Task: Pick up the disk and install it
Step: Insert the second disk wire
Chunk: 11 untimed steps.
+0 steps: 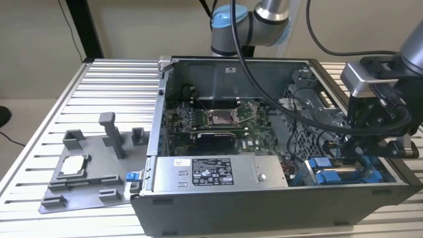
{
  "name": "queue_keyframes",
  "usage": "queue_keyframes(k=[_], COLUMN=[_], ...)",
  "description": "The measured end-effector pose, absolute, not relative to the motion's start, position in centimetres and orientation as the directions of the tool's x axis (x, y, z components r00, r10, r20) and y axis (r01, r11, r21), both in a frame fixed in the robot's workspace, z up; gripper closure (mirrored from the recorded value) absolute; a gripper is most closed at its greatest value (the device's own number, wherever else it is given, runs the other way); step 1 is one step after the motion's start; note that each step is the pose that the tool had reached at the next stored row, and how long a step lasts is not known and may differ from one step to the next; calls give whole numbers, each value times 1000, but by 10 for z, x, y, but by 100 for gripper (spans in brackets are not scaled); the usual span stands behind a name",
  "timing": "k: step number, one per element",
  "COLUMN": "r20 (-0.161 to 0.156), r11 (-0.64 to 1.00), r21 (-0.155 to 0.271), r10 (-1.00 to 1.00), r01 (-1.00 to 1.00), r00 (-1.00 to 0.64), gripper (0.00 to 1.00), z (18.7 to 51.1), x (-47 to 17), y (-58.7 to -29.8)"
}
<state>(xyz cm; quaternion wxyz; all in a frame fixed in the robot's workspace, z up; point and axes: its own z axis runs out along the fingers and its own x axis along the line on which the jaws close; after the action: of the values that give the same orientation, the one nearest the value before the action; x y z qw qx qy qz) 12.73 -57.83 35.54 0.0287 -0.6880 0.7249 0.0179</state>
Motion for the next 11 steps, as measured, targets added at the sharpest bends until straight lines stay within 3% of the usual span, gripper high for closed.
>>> queue_keyframes(k=[11], r20=[-67], r11=[53], r21=[-22], r10=[-996], r01=[-998], r00=[-51], gripper=[100], z=[349], x=[126], y=[-577])
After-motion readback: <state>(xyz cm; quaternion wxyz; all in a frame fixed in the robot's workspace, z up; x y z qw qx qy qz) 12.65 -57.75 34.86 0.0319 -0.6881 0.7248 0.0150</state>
